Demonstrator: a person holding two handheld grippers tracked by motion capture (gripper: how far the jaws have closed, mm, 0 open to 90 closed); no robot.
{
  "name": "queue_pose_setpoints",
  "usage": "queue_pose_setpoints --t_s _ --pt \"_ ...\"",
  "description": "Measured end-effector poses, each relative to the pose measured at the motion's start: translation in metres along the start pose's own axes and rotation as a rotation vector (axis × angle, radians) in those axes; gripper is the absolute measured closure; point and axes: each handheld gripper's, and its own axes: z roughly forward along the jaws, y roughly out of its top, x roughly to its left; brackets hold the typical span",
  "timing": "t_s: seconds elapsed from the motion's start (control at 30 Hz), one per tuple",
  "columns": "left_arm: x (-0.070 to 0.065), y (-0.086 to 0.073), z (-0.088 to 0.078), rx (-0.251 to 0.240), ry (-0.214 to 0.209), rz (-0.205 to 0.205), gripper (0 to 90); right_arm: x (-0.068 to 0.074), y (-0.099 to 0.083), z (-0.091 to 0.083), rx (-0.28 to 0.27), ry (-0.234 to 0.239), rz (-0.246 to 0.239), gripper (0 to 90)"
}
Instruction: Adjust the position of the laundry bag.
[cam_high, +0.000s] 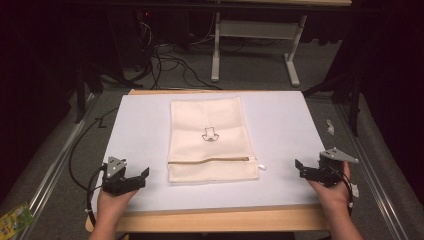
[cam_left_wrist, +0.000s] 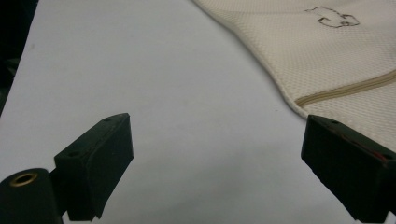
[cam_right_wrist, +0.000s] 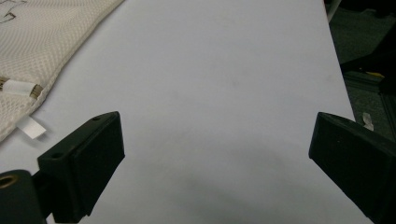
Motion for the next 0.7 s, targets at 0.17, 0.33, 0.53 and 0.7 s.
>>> queue_pose_setpoints --t_s 0.17,0.33,0.53,0.7 --pt "-0.008 0.007 -0.003 -0.065 -0.072 -0.034 16.4 -0.001 -0.001 0.000 -0.005 -0.015 -0.002 6.7" --pt "-0.013 0.007 0.001 -0.019 -0.101 -0.020 18.1 -0.001 -0.002 -0.002 -0.021 -0.014 -0.002 9.5" --pt "-0.031 0.012 0.011 0.033 -0.173 -0.004 16.3 0.005 -0.002 -0.002 -0.034 0.009 -0.010 14.3" --pt "-0.061 0.014 0.026 0.128 -0.236 0.039 25.3 0.023 0.001 -0.002 -0.057 0.054 -0.066 23.0"
